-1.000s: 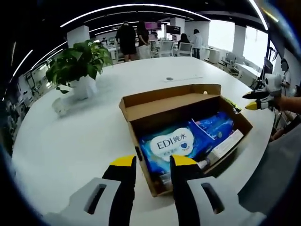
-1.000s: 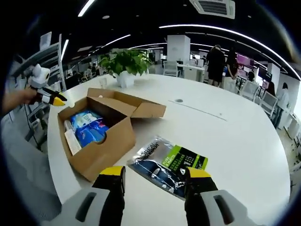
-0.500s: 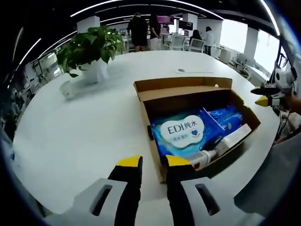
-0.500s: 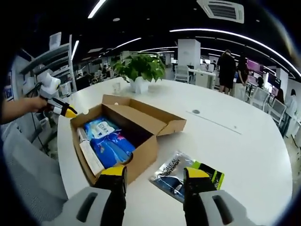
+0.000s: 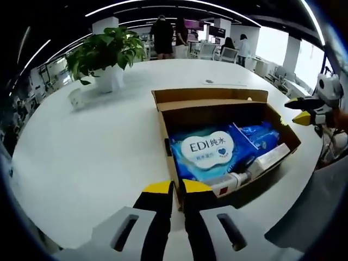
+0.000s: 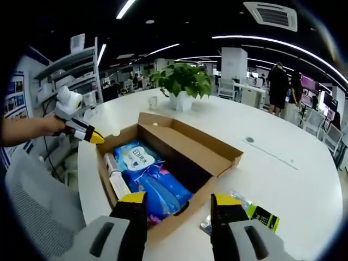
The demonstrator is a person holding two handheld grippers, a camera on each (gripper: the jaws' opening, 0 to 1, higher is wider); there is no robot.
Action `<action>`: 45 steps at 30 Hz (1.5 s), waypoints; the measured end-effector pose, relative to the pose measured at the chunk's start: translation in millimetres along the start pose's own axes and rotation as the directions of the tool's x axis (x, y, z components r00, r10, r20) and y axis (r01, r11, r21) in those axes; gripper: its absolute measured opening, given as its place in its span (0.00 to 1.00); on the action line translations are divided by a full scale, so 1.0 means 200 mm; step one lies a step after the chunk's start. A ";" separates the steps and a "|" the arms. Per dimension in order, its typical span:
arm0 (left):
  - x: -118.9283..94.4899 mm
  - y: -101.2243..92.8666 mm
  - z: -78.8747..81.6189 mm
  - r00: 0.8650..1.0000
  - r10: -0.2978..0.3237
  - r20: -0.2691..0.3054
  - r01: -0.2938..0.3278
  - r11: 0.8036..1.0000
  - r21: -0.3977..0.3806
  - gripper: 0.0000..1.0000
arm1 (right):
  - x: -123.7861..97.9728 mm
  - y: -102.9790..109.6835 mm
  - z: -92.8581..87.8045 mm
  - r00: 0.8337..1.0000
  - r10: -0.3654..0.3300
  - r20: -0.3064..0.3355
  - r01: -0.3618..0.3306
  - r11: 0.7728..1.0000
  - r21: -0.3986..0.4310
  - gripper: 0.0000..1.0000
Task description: Operate the shoe box by opening the lid, removing the specified soft item, and placing it in the target area until the item is outside and the box remains undamaged.
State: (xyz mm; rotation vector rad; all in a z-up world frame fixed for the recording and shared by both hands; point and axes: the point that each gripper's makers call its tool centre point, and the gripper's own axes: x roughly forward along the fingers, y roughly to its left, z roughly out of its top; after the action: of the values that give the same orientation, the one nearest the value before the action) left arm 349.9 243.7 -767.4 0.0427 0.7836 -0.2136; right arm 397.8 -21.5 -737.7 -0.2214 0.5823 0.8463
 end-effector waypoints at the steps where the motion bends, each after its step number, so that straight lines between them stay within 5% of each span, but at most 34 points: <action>1: 0.00 0.00 0.00 1.000 0.003 0.004 -0.003 1.000 -0.002 0.04 | 0.01 0.01 0.01 1.000 0.007 0.000 -0.007 1.000 -0.001 0.43; 16: 0.00 0.02 -0.01 0.999 0.042 0.019 -0.041 0.999 -0.035 0.03 | 0.23 0.23 0.02 0.993 0.112 -0.044 -0.113 0.993 -0.022 0.39; 45: 0.00 0.02 -0.01 0.998 0.060 0.029 -0.058 0.997 -0.055 0.02 | 0.49 0.37 -0.02 0.976 0.191 -0.105 -0.184 0.980 0.070 0.23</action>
State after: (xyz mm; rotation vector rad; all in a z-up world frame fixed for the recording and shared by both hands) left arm 350.3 248.0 -769.2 0.0119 0.7565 -0.1366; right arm 391.6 88.3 -792.8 -0.1609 0.7405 1.0018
